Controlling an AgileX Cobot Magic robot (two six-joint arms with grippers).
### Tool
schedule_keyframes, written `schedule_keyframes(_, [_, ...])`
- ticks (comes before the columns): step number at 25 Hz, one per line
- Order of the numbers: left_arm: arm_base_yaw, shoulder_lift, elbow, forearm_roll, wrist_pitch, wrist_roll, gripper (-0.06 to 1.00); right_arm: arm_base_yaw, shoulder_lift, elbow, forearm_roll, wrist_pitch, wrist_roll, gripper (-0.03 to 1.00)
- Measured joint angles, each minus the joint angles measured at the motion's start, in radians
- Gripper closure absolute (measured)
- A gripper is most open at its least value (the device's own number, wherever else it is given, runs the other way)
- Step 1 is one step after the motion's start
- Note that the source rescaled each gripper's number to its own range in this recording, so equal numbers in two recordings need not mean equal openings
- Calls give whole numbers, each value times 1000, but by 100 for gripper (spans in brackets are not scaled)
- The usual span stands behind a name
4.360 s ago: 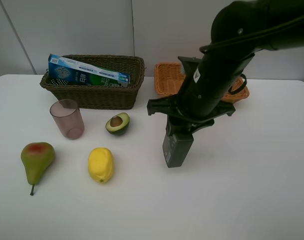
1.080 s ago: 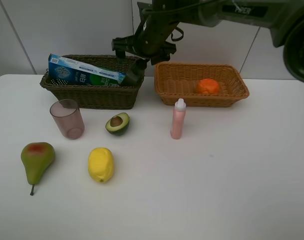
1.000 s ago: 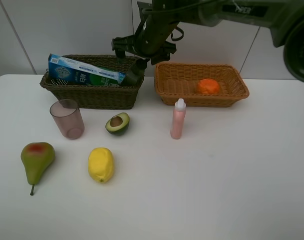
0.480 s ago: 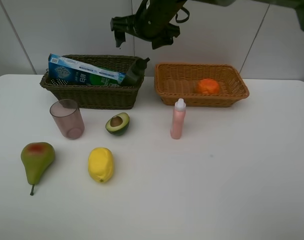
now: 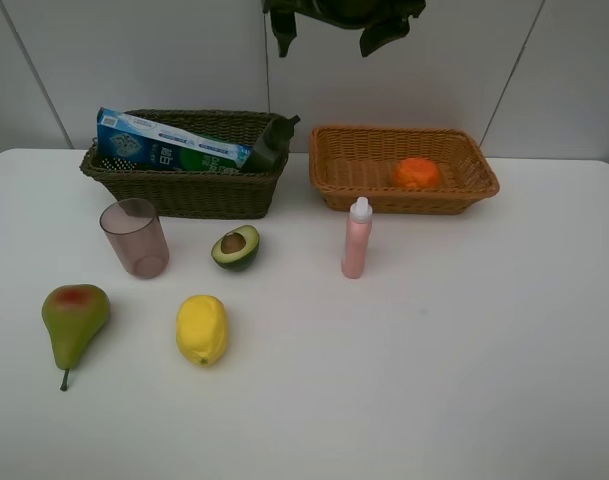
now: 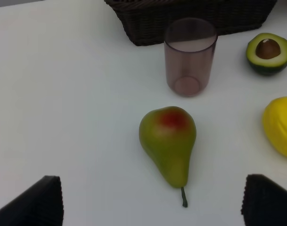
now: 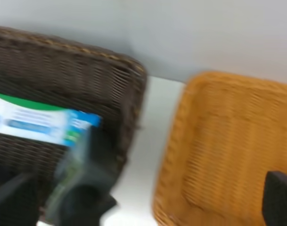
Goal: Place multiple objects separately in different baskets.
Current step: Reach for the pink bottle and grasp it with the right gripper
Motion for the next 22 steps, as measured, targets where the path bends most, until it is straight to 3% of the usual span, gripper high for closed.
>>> schedule_keyframes(6, [0, 0, 0, 0, 0, 0, -6, 0, -21, 1, -32, 175, 60, -3])
schedule_keyframes(10, [0, 0, 0, 0, 0, 0, -6, 0, -22, 71, -31, 211, 94, -3])
schedule_keyframes(16, [0, 0, 0, 0, 0, 0, -6, 0, -33, 233, -14, 195, 175, -3])
schedule_keyframes(22, [0, 0, 0, 0, 0, 0, -6, 0, -33, 385, 46, 97, 206, -3])
